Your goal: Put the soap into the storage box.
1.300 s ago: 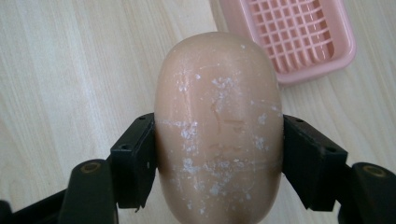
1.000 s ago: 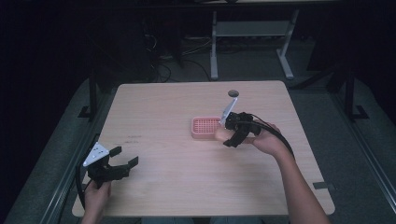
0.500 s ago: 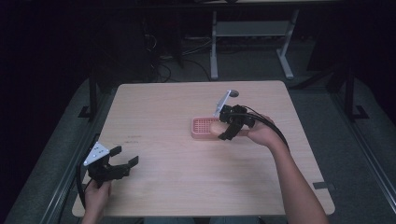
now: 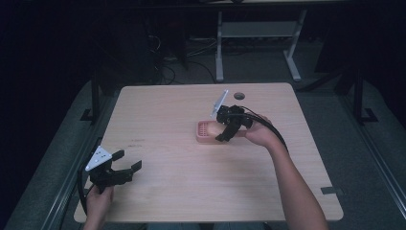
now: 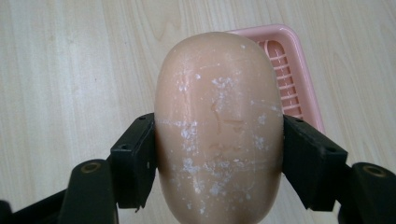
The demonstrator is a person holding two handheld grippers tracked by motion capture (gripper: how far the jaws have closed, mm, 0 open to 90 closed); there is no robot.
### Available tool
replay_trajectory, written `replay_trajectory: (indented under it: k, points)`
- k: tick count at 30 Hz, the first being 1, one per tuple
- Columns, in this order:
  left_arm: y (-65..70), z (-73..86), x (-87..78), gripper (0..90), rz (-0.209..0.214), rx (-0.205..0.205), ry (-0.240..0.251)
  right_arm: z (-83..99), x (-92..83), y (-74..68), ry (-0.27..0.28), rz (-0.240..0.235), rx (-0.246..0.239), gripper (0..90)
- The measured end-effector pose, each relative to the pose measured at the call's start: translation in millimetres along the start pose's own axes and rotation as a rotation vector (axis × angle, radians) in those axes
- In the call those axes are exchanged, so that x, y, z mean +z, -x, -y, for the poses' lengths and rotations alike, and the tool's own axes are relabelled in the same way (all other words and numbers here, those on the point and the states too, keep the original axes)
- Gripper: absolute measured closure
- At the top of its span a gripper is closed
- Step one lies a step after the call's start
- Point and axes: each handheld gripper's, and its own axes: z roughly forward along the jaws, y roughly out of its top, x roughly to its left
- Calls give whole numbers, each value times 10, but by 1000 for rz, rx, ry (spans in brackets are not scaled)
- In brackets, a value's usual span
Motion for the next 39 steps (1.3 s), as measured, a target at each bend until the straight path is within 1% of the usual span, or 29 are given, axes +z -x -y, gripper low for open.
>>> replay_trajectory:
  k: [2, 5, 6, 8, 9, 14, 15, 16, 17, 19, 20, 22, 25, 27, 28, 29, 30, 32, 33, 36, 39]
  points:
    - [-5, -2, -6, 143, -2, -1, 0, -21, 32, 25, -19, 1, -4, 319]
    - [-7, -1, -8, 143, -5, -10, 3, -66, 59, 60, -37, -2, 3, 319]
    - [-7, -1, -8, 143, -5, -10, 3, -82, 67, 77, -41, 1, -4, 319]
    - [-8, -2, -10, 143, -3, -7, 2, -95, 72, 90, -39, 4, -6, 319]
    - [-6, -2, -8, 143, -3, -4, 2, -114, 81, 118, -23, -7, 3, 319]
    - [-5, 0, -5, 143, 0, 1, 0, -185, 115, 160, -49, 1, -11, 319]
    - [-3, 0, -6, 143, -1, -3, 2, -224, 125, 191, -37, 2, -15, 319]
    - [-4, 0, -5, 143, 0, -3, 3, -224, 125, 191, -37, 2, -15, 319]
    - [-2, -1, -4, 143, 2, -3, 2, -248, 137, 222, -35, -6, -8, 319]
    - [0, 1, -1, 143, 2, -4, 5, -262, 149, 234, -40, -1, -9, 319]
    - [-1, 3, -2, 143, 2, 2, 1, -283, 183, 263, -49, 1, -7, 319]
    - [1, 2, -4, 143, 4, -1, -2, -289, 229, 288, -54, 9, 7, 319]
    - [-1, 3, -3, 143, 4, -2, -1, -291, 280, 303, -71, 13, 11, 319]
    - [-2, 3, -6, 143, 3, -3, 1, -281, 327, 323, -71, 4, 18, 318]
    - [-2, 3, -6, 143, 5, -4, 3, -268, 368, 346, -67, -4, 32, 319]
    - [-3, 3, -6, 143, 5, -4, 2, -268, 368, 346, -67, -4, 32, 319]
    - [-3, 3, -6, 143, 5, -4, 2, -260, 401, 362, -72, -19, 38, 318]
    - [-1, 3, -3, 143, 5, -6, 2, -255, 419, 373, -75, -23, 35, 318]
    - [1, 5, 2, 143, 7, -7, 1, -251, 447, 395, -83, -29, 42, 318]
    - [6, 6, 5, 143, 8, -8, 2, -244, 480, 423, -82, -37, 53, 318]
    - [5, 6, 5, 143, 8, -9, 2, -243, 521, 434, -89, -42, 52, 318]
